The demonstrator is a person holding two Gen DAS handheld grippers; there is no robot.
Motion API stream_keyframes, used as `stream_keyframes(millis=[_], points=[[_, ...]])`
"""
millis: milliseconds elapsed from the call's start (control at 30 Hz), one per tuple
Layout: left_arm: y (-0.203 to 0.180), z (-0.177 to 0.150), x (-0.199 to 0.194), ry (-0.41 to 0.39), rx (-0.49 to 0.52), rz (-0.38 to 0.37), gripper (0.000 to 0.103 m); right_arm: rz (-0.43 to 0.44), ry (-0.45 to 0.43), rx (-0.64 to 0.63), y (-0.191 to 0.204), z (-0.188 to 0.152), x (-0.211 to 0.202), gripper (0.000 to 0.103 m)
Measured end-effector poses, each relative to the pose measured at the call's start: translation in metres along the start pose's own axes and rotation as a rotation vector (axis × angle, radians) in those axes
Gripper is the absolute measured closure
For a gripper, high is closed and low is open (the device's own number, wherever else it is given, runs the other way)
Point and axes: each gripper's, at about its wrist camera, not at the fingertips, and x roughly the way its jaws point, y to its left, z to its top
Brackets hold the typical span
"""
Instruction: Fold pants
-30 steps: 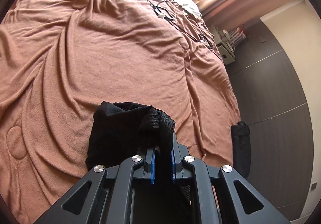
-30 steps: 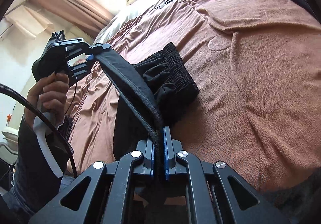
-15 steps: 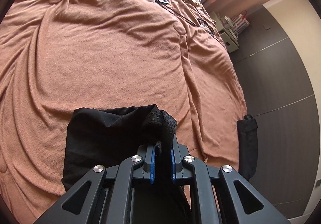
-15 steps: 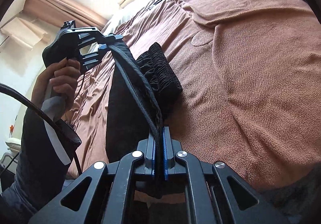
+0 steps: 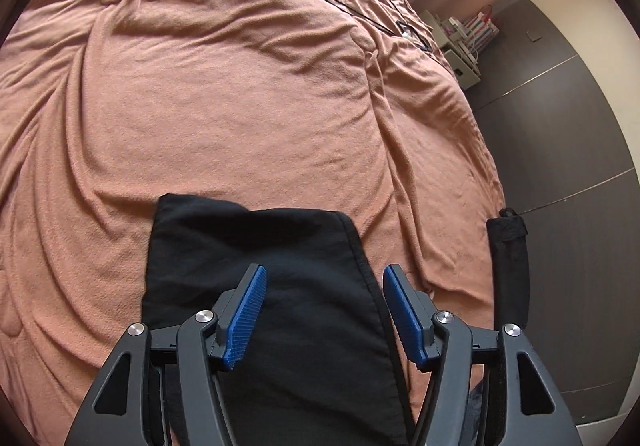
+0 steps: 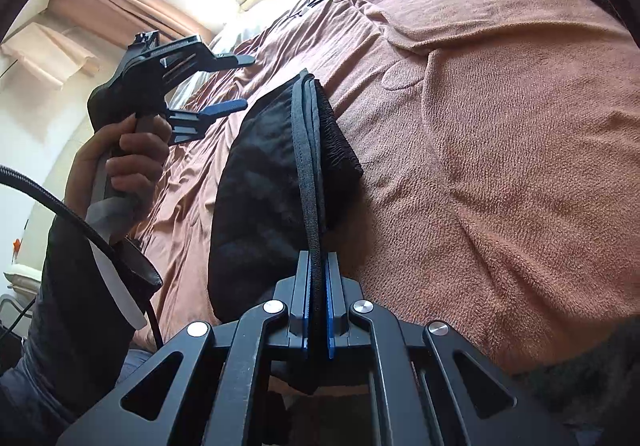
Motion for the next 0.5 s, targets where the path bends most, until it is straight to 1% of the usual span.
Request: stream_keyframes(millis=[100, 233, 300, 400, 433, 500], points=[[0.014, -0.011, -0.007, 0.002, 0.003, 0.020, 0.040, -0.016, 0.000, 0.013, -0.002, 0.000, -0.002, 0.100], [0.029, -0.030, -0.018, 0.007, 0.011, 0.031, 0.040, -0.056, 0.031, 0.042, -0.005, 0.000, 0.001, 0.100], [0.035, -0.040, -0.024, 0.008, 0.019, 0.033, 0.040, -0.056, 0.022, 0.068, -0.007, 0.002, -0.002, 0.100], [0.043, -0.056, -0.032, 0.012, 0.021, 0.024, 0.040, -0.080, 0.009, 0.093, -0.009, 0.005, -0.007, 0.097], [0.046, -0.060, -0.034, 0.012, 0.022, 0.022, 0.040, -0.083, 0.005, 0.093, -0.008, 0.006, -0.008, 0.093], [0.049, -0.069, -0.040, 0.007, 0.029, 0.017, 0.040, -0.079, -0.010, 0.080, -0.004, 0.008, -0.011, 0.081]])
